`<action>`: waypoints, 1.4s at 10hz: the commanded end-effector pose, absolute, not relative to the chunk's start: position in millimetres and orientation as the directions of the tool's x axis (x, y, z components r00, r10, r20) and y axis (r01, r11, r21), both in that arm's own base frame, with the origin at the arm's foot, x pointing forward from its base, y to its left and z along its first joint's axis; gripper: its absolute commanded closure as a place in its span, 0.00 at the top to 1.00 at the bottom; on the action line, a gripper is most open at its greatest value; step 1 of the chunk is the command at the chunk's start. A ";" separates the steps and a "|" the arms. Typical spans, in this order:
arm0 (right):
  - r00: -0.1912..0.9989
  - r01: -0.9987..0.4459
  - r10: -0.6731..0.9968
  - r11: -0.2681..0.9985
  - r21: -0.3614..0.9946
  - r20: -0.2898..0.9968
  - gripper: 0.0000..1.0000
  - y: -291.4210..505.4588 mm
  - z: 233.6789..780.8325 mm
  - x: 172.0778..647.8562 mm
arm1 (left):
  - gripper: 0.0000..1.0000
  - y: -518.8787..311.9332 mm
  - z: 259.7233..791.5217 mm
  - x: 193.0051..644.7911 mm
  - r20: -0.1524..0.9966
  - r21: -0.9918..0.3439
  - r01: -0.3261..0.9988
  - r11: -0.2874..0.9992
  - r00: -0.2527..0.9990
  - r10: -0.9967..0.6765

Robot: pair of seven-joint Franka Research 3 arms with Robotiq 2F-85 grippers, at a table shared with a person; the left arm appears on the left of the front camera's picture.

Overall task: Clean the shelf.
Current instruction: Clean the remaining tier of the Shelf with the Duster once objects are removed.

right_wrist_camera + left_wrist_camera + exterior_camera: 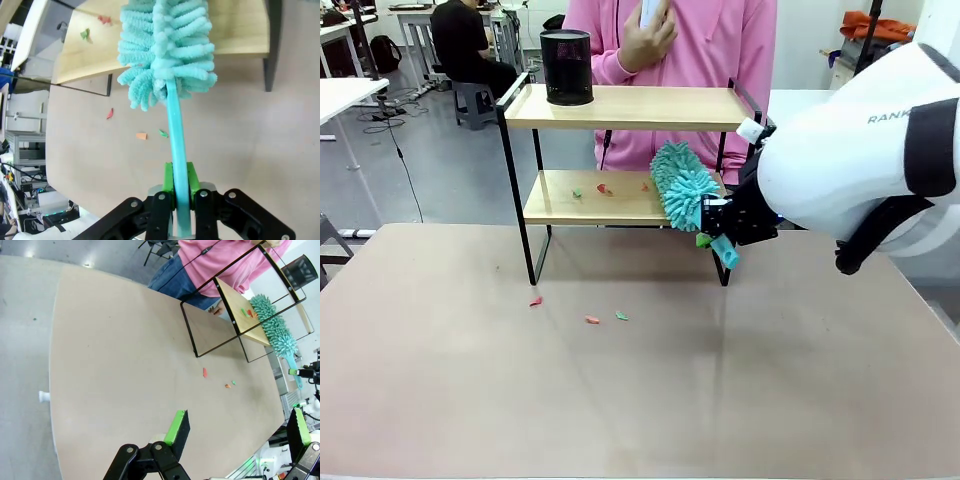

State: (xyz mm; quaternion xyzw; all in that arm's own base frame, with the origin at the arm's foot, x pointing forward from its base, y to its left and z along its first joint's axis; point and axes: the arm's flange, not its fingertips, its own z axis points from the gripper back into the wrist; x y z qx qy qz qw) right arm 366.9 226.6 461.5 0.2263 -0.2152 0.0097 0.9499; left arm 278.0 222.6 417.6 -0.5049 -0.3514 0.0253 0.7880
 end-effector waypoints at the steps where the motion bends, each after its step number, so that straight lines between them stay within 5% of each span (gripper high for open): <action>1: 0.913 -0.170 -0.022 0.887 0.428 0.408 0.00 243.1 460.3 376.9 | 1.00 222.1 417.8 279.0 0.551 -0.804 0.342 0.487 0.737 0.392; 9: 0.886 -0.462 0.378 0.773 0.434 0.268 0.00 269.8 489.8 422.0 | 1.00 222.1 417.8 279.0 0.551 -0.804 0.342 0.487 0.737 0.392; 14: 0.683 -0.669 0.720 0.550 0.500 0.123 0.00 245.0 499.9 401.2 | 1.00 222.1 417.8 279.0 0.551 -0.804 0.342 0.487 0.737 0.392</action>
